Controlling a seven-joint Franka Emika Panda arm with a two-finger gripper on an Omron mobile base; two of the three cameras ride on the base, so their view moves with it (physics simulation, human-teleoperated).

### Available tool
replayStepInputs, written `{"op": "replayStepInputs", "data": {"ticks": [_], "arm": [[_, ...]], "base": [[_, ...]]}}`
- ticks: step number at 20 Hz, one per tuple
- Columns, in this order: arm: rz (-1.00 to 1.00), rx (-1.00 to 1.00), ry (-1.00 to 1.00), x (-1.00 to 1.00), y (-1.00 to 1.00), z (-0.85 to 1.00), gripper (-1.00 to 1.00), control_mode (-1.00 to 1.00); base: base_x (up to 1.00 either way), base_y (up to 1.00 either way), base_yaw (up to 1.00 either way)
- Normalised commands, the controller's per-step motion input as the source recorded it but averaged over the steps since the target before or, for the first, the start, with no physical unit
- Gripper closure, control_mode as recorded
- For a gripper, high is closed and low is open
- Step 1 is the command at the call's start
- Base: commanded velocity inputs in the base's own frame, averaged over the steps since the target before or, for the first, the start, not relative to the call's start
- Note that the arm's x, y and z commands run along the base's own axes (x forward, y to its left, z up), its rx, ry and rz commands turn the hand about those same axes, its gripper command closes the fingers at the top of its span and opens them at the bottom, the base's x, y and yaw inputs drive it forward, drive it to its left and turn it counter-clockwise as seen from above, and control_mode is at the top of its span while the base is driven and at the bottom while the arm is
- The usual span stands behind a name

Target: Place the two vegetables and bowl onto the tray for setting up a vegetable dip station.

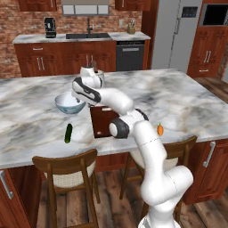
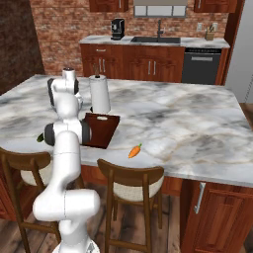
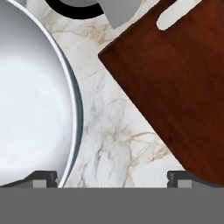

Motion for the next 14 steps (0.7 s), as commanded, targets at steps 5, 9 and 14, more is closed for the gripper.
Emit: {"op": "replayStepInputs", "data": {"ticks": [5, 9, 14], "arm": [[-0.03, 0.00, 0.00, 0.27, 0.08, -0.02, -1.00, -1.00], [-0.03, 0.00, 0.00, 0.27, 0.09, -0.01, -1.00, -1.00], [-0.02, 0.00, 0.02, 0.29, 0.09, 0.00, -1.00, -1.00]], "base": [[0.00, 0.00, 0.00], [0.00, 0.00, 0.00], [0.00, 0.00, 0.00]]}}
